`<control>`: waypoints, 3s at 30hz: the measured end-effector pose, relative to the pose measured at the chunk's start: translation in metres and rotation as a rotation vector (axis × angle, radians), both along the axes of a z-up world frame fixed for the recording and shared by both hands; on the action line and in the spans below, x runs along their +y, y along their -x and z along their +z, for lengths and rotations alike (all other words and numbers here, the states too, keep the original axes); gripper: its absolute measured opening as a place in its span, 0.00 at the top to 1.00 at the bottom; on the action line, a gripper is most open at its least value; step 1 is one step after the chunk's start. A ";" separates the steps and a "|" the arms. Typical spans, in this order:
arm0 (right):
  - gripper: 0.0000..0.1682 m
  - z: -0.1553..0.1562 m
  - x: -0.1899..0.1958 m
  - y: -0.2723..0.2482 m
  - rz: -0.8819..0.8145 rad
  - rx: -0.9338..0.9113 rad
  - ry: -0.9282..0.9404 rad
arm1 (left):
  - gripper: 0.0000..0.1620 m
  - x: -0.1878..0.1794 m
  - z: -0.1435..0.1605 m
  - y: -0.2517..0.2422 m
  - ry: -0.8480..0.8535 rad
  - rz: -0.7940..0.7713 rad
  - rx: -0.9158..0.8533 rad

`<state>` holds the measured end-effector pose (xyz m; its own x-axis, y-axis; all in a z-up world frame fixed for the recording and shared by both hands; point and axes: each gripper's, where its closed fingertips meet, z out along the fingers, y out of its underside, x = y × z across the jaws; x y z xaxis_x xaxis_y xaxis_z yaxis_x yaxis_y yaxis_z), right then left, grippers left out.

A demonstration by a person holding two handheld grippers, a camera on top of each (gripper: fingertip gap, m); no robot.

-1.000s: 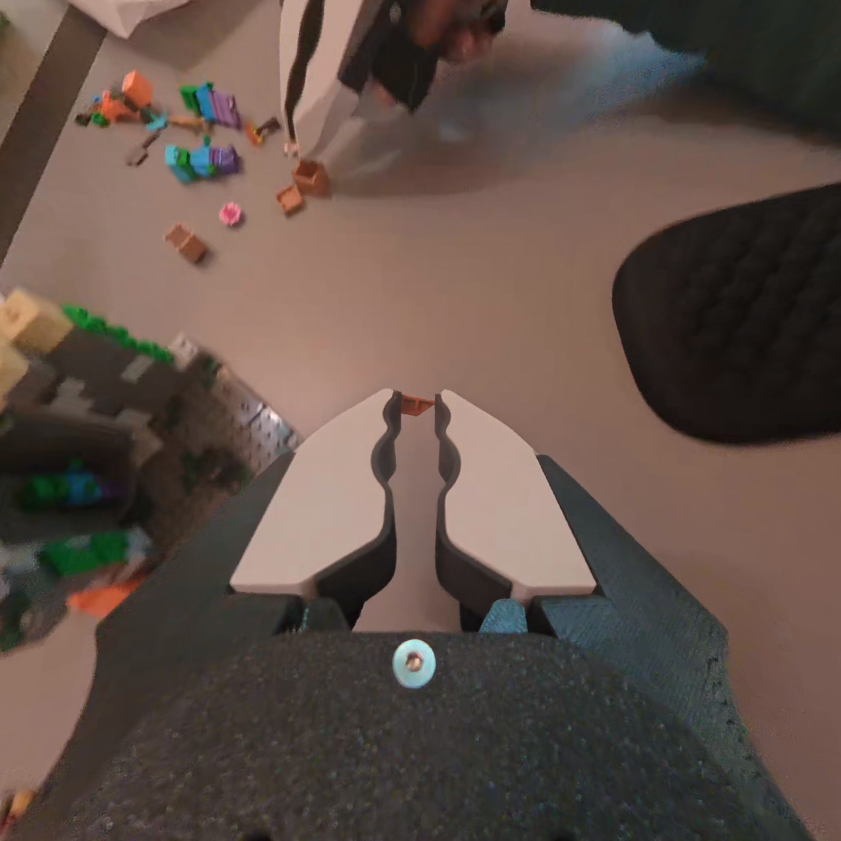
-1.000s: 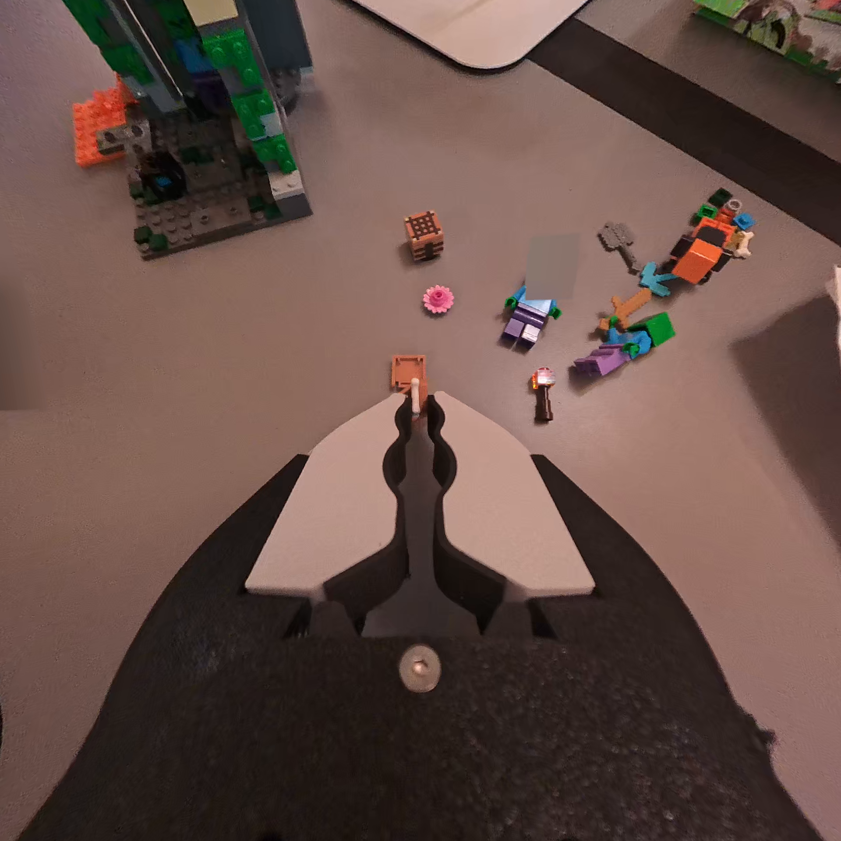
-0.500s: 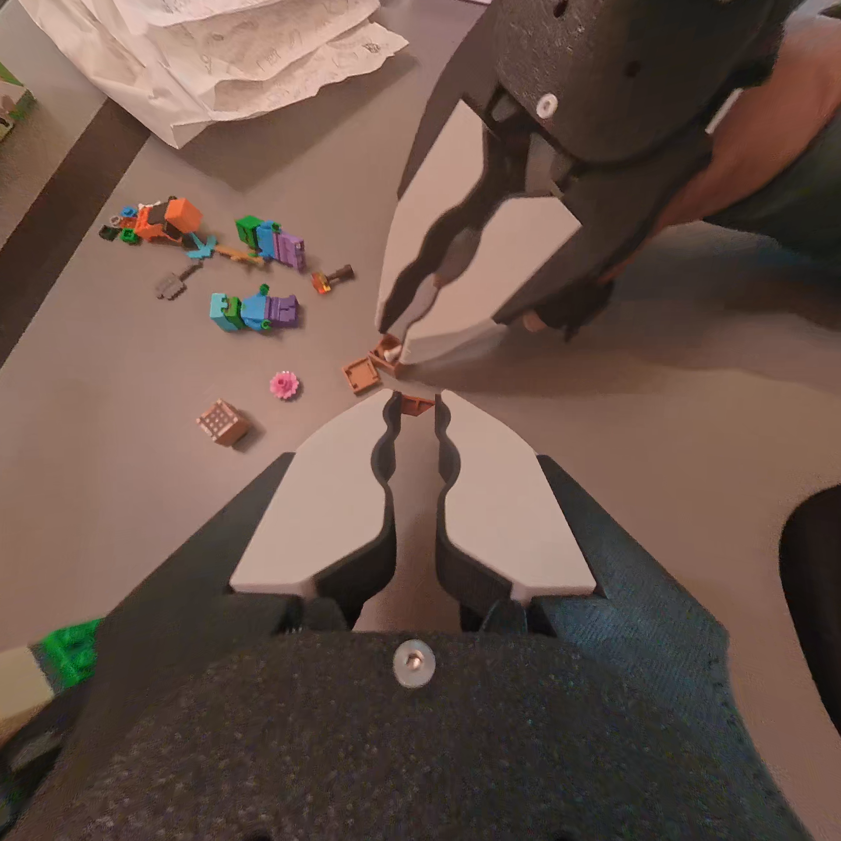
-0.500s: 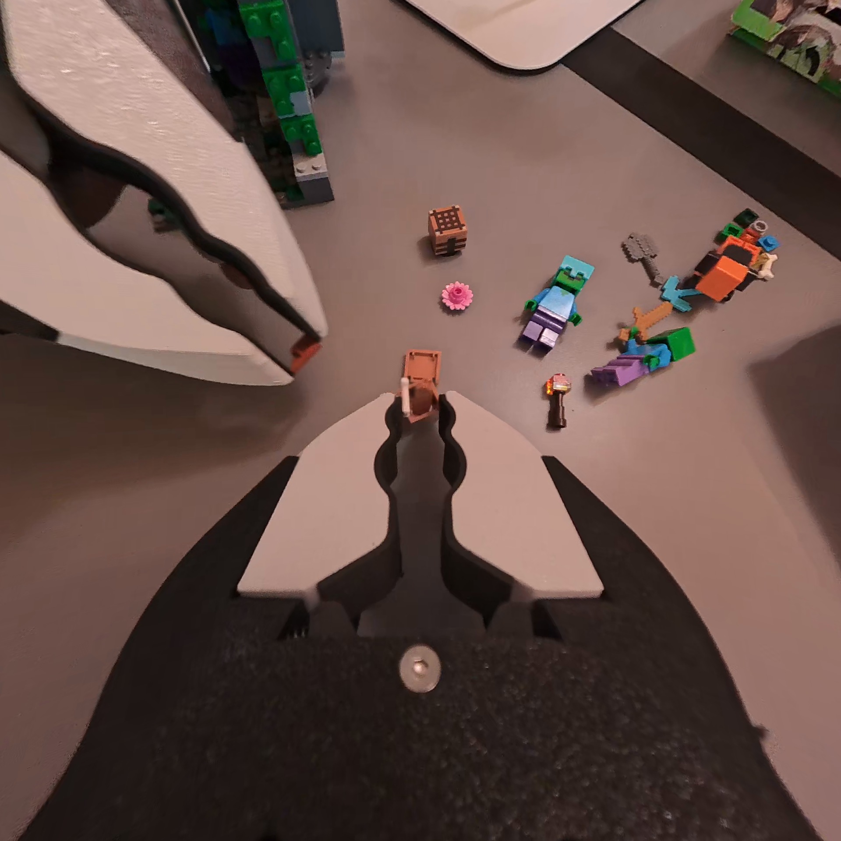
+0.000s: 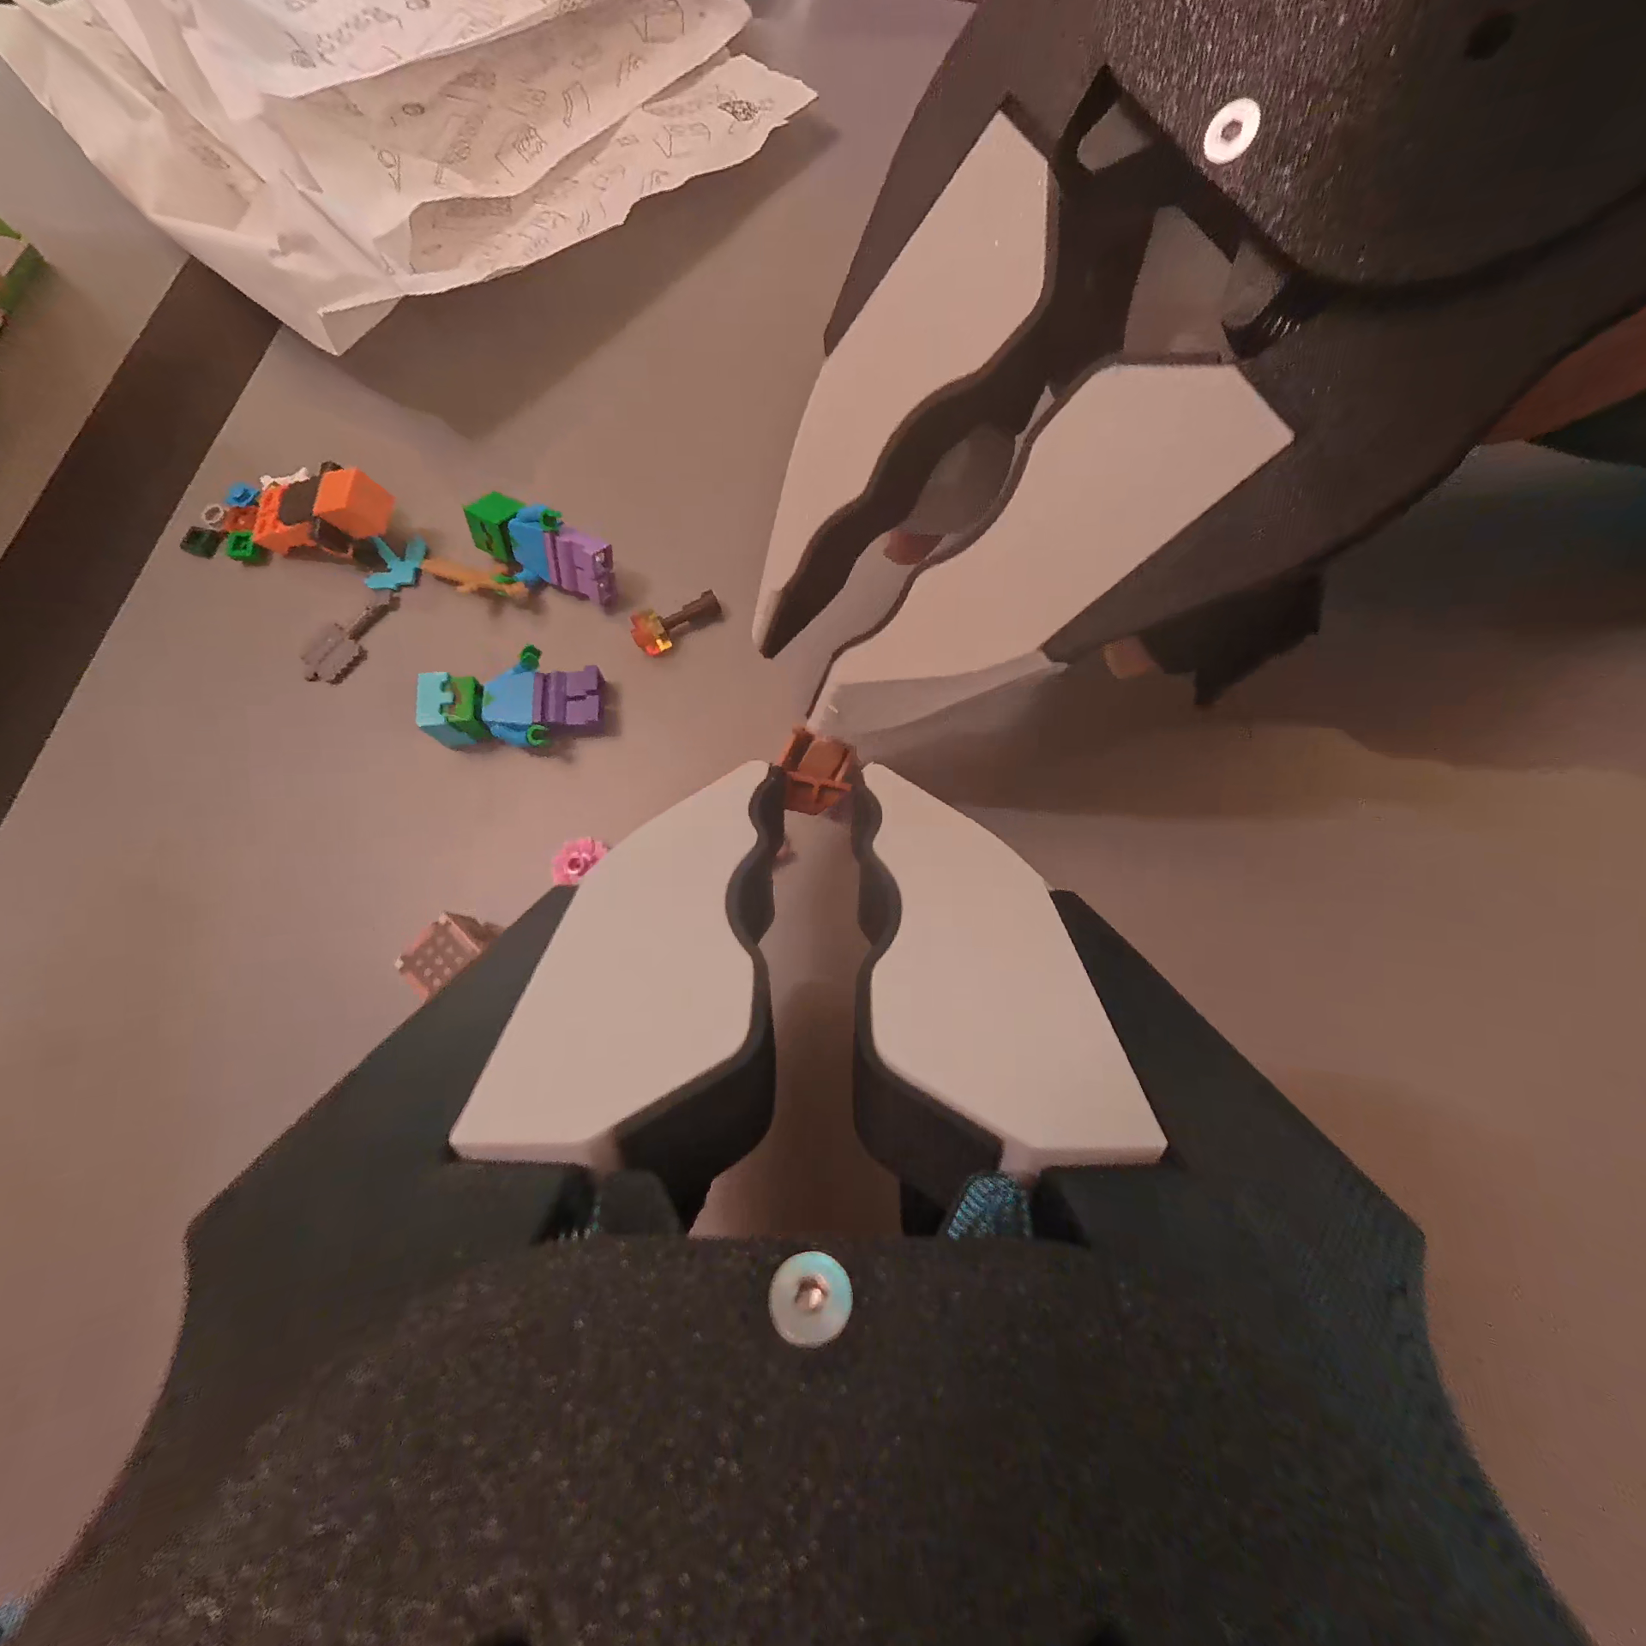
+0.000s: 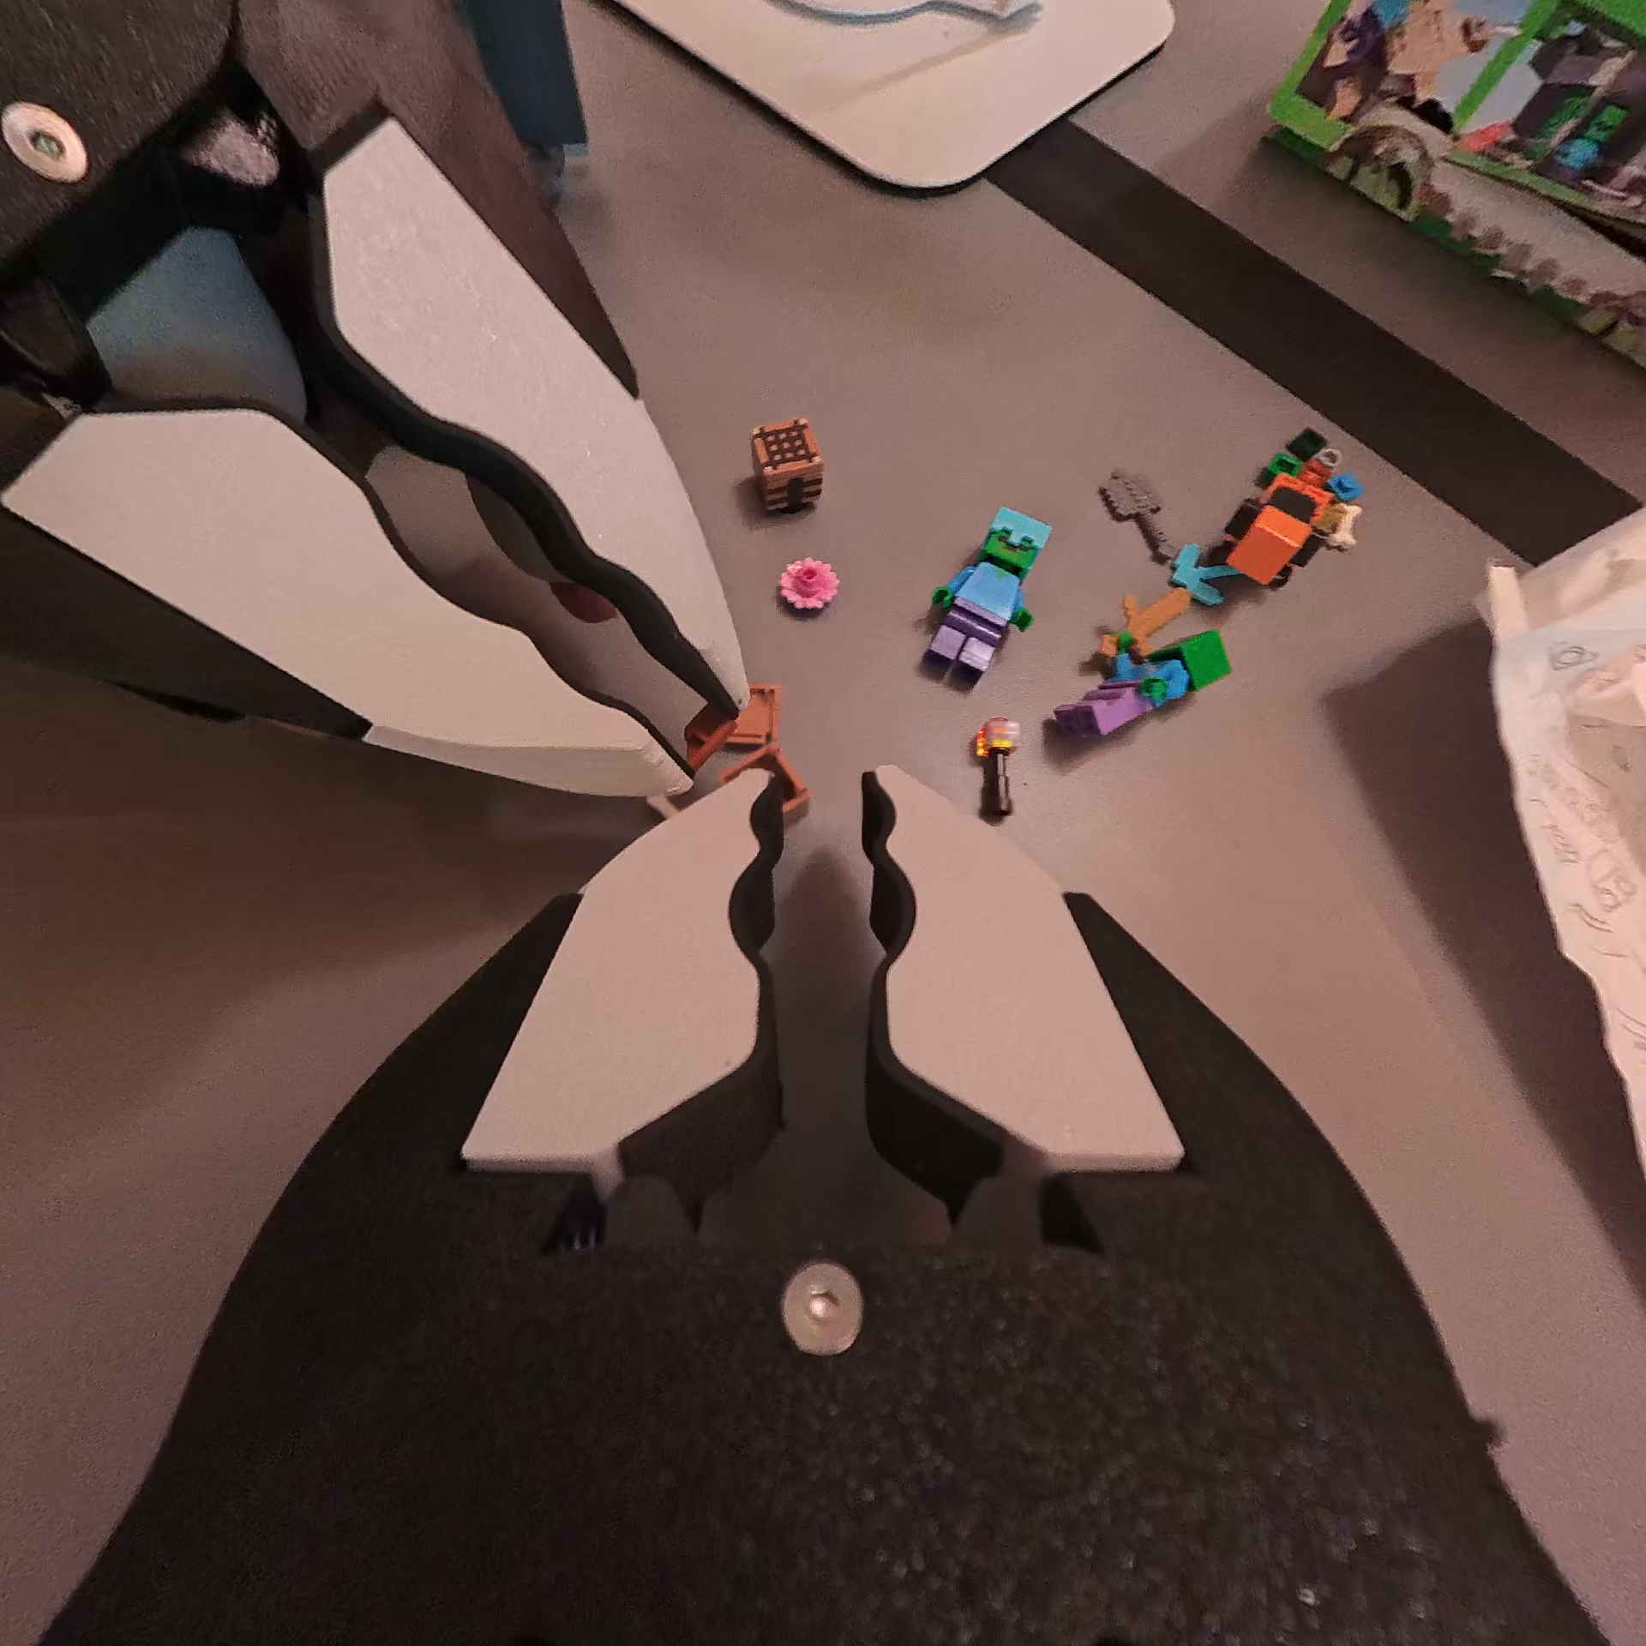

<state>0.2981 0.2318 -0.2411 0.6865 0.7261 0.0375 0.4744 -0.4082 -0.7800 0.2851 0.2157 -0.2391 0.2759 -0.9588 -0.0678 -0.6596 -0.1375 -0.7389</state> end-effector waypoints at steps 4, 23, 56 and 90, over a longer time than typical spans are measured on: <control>0.90 0.005 0.004 -0.010 -0.045 0.041 0.001 | 0.92 0.005 0.000 -0.006 -0.025 -0.005 0.004; 0.91 -0.003 -0.001 -0.014 -0.034 0.029 0.032 | 0.85 0.010 0.010 -0.005 0.028 0.013 -0.096; 1.00 0.003 -0.009 0.017 0.132 -0.155 -0.026 | 0.90 -0.068 0.051 0.186 -0.116 0.201 -0.163; 0.98 -0.024 -0.039 0.030 0.244 -0.196 0.161 | 0.90 -0.073 0.027 0.188 -0.060 0.193 -0.219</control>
